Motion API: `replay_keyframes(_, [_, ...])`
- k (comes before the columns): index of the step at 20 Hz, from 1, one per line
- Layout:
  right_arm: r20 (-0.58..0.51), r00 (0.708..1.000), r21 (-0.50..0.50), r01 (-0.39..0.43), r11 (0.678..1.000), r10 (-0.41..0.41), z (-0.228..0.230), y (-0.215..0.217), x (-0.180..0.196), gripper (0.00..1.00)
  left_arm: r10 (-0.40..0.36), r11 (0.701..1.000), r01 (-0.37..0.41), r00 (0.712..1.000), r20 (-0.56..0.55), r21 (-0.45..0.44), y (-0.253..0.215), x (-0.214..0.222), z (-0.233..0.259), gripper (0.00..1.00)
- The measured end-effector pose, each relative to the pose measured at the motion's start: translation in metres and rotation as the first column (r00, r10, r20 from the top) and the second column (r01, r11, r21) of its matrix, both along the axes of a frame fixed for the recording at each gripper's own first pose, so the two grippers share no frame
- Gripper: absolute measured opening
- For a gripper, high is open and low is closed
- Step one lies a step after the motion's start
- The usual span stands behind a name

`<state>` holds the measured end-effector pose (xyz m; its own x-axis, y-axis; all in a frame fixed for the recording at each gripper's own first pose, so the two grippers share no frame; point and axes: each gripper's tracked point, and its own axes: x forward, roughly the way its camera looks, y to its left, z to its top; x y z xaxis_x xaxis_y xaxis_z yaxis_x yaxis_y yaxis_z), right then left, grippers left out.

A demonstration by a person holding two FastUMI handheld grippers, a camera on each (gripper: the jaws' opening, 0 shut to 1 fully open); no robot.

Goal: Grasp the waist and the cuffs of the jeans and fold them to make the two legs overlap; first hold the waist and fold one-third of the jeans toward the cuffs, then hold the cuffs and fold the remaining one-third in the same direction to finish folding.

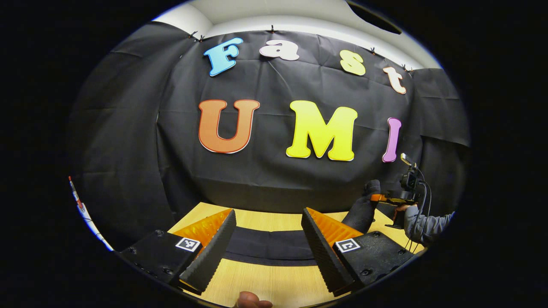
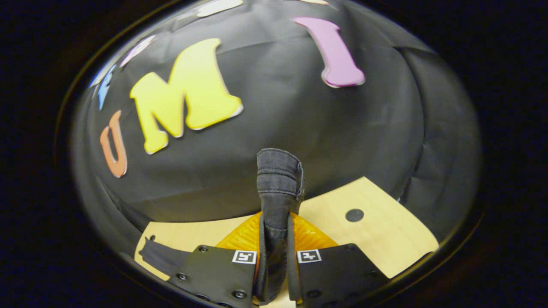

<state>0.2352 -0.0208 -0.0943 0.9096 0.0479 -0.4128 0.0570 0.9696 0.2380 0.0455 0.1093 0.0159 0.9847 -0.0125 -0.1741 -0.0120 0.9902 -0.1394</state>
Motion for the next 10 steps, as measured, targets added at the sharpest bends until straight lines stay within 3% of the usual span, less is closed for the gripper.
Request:
replay_keyframes(2, [0.031, 0.997, -0.086, -0.066, 0.994, 0.069, 0.011, 0.039, -0.012, 0.15, 0.01, 1.0, -0.01, 1.0, 0.0, -0.002, 0.002, -0.001, -0.001, 0.98])
replay_keyframes(4, [0.052, 0.989, -0.15, -0.126, 0.981, 0.135, 0.017, 0.073, -0.022, 0.2, 0.021, 1.0, -0.021, 1.0, 0.001, -0.005, 0.005, -0.002, -0.001, 0.99])
replay_keyframes(10, [0.071, 0.956, -0.202, -0.265, 0.943, 0.284, 0.017, 0.16, -0.052, 0.2, 0.052, 0.999, -0.052, 0.999, 0.015, -0.004, 0.012, -0.005, 0.001, 0.99])
